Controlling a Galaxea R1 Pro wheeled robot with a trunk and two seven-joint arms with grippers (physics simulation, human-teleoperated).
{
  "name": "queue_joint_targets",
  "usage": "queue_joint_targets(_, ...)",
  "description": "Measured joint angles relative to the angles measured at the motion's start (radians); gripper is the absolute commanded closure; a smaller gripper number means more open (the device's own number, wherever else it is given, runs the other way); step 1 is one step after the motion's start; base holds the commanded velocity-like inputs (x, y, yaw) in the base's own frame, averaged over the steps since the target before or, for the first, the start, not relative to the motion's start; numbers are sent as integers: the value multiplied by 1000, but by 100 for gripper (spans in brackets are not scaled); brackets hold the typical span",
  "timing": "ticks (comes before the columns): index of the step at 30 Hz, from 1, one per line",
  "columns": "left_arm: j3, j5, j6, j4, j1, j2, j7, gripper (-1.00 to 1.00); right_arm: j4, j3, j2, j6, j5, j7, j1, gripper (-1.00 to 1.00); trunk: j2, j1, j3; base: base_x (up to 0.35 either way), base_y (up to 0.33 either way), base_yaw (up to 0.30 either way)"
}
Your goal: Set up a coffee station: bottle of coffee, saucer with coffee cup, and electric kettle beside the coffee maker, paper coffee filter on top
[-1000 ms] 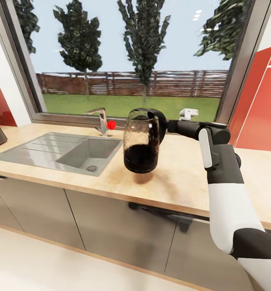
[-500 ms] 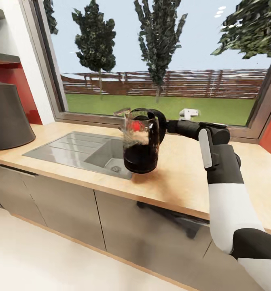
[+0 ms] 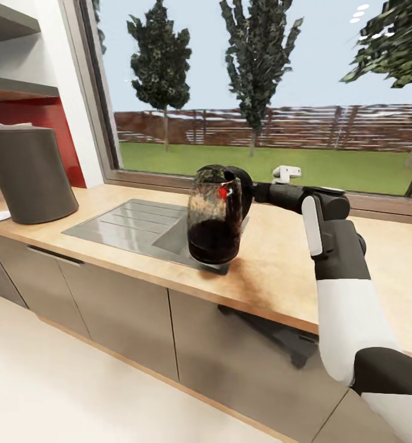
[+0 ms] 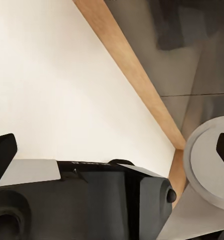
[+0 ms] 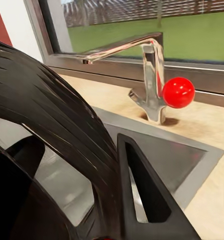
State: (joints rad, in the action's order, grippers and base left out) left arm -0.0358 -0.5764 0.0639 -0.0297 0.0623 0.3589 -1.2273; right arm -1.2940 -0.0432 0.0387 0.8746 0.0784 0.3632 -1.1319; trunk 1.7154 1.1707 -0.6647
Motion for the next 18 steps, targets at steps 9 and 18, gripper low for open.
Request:
queue_joint_targets(9,0,0,0,0,0,0,0,-100,0,0,0,0,0,0,1,100,0,0,0,84,294,0)
queue_joint_targets(18,0,0,0,0,0,0,0,-100,0,0,0,0,0,0,1,100,0,0,0,87,301,26)
